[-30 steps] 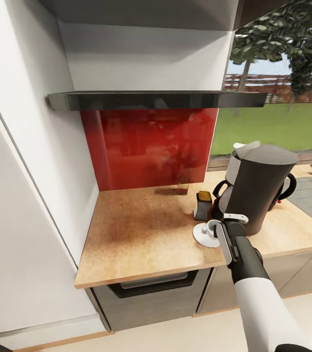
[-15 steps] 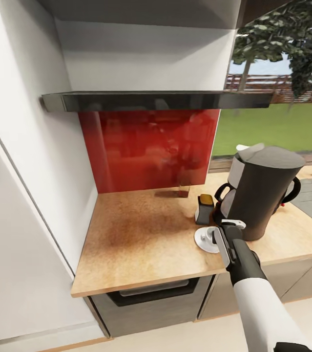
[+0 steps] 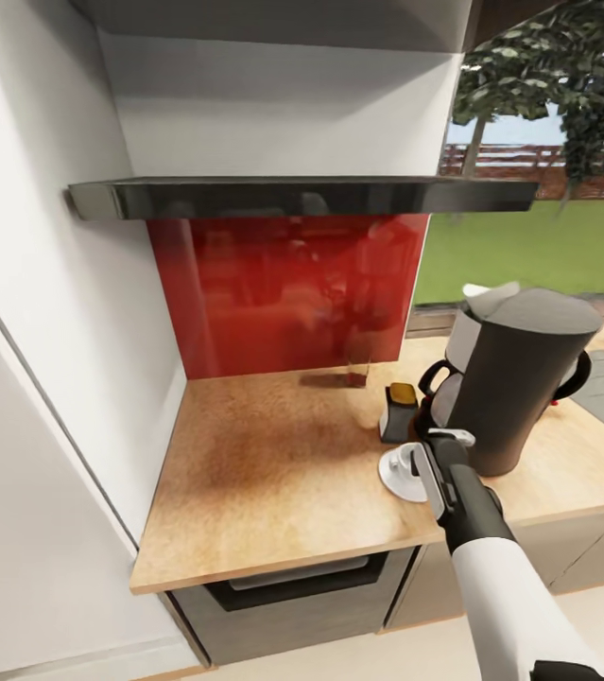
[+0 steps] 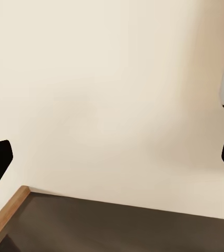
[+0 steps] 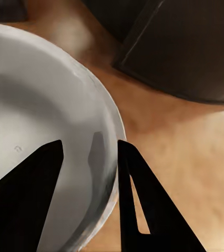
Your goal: Set up a coffee station on the kitchen countertop: keep the coffee maker on the countertop, move the bottle of coffee from the kitchen shelf to the counter next to the coffee maker, place a paper coffee filter on top of the coffee maker, put the saucer next to the coffee maker with the coffee cup on the saucer, and place the electric kettle next to the coffee maker.
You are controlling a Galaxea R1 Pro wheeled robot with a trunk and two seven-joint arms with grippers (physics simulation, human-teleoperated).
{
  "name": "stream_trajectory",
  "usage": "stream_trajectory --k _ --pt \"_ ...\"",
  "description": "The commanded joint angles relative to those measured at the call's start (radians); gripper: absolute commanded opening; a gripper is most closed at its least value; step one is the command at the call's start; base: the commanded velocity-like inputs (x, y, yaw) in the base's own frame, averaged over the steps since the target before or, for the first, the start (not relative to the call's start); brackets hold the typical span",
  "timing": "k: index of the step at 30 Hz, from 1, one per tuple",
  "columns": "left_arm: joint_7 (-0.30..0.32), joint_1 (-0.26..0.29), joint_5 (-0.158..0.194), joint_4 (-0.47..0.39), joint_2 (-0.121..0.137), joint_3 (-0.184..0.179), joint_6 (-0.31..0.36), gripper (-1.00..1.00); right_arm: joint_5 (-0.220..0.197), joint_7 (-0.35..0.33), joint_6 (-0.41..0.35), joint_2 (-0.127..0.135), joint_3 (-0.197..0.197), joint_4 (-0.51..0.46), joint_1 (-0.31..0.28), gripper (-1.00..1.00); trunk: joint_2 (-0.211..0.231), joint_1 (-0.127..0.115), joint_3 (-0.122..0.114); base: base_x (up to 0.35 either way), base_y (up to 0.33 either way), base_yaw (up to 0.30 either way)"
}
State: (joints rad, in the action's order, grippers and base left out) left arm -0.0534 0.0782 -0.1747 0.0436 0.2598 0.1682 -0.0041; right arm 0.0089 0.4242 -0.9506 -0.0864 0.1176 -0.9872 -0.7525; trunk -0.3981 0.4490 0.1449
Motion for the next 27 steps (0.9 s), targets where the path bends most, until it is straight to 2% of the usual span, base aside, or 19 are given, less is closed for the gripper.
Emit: stream_trajectory --k 1,7,17,18,27 --pt "-0.003 0.002 -0.011 0.002 0.0 0.008 0.0 1.0 -0.001 0.001 -0.004 -0.001 0.002 0.003 -0.001 -1.0 -0.002 0.001 0.002 0.185 0.0 0.0" --pt "-0.003 0.002 -0.011 0.002 -0.001 0.007 0.0 1.0 -0.001 0.001 -0.004 0.001 0.002 0.044 -0.001 -1.0 -0.002 0.001 0.002 0.071 0.0 0.0" --pt "-0.003 0.002 -0.011 0.002 -0.001 0.007 0.0 1.0 0.0 0.001 -0.004 0.002 0.003 0.053 -0.001 -1.0 -0.002 0.001 0.002 0.002 0.0 0.0" --pt "-0.003 0.002 -0.011 0.002 -0.001 0.007 0.0 1.0 0.0 0.002 -0.004 0.002 0.003 0.053 -0.001 1.0 -0.002 0.001 0.002 0.0 0.0 0.0" --pt "-0.003 0.002 -0.011 0.002 -0.001 0.007 0.0 1.0 -0.002 0.002 -0.004 0.001 0.004 0.048 -0.001 1.0 -0.002 0.001 0.002 0.0 0.0 0.0"
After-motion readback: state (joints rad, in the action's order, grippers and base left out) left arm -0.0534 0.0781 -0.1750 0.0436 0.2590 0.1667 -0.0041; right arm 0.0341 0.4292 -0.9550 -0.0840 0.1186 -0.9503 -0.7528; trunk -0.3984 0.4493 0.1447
